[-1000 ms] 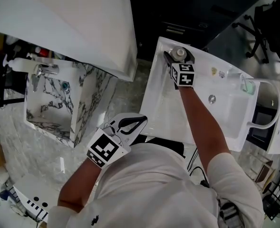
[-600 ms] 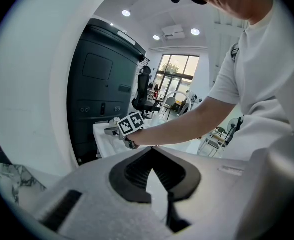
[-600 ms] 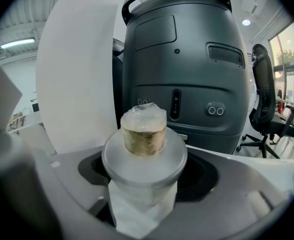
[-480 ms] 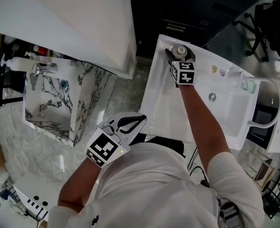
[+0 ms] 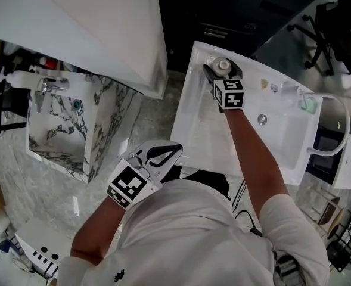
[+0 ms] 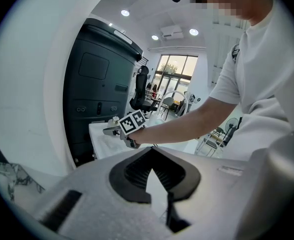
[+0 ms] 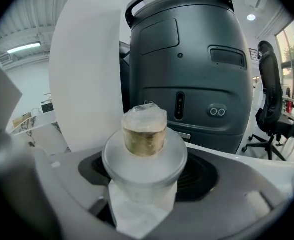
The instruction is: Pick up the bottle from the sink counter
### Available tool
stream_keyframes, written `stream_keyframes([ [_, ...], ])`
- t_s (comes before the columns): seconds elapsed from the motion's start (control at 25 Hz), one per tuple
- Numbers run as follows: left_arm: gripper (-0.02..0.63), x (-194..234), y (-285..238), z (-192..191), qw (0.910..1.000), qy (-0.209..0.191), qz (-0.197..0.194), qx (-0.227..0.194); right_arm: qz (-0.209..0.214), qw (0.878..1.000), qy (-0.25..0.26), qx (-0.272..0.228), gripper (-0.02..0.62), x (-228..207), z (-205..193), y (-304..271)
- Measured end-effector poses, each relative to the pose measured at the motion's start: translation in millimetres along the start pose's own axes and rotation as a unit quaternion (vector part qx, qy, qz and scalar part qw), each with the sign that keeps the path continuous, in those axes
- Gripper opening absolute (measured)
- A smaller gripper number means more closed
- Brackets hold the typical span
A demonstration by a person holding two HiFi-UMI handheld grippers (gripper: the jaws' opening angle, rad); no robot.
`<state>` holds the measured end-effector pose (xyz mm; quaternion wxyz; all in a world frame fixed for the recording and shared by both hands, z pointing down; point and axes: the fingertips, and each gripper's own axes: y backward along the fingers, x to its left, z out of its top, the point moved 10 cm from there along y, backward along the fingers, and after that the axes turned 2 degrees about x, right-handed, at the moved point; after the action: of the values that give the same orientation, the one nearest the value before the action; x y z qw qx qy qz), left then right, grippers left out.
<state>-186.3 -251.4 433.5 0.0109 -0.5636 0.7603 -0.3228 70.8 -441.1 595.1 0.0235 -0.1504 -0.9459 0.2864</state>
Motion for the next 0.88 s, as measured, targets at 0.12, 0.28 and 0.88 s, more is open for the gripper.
stream_keyframes([
  [0.12, 0.006, -7.7, -5.6, 1.0, 1.0, -0.002, -0.006, -0.002, 0.009, 1.0, 0.005, -0.003, 0.35, -0.7, 3.3, 13.2],
  [0.28, 0.006, -22.4, -17.8, 4.3, 0.9999, -0.005, -0.012, -0.006, 0.027, 1.0, 0.014, -0.008, 0.35, -5.3, 11.3, 36.9],
  [0.88, 0.006, -109.4, -73.7, 22.2, 0.9992, -0.014, -0.008, -0.037, 0.124, 0.99, 0.062, -0.019, 0.35, -10.9, 34.0, 172.6],
])
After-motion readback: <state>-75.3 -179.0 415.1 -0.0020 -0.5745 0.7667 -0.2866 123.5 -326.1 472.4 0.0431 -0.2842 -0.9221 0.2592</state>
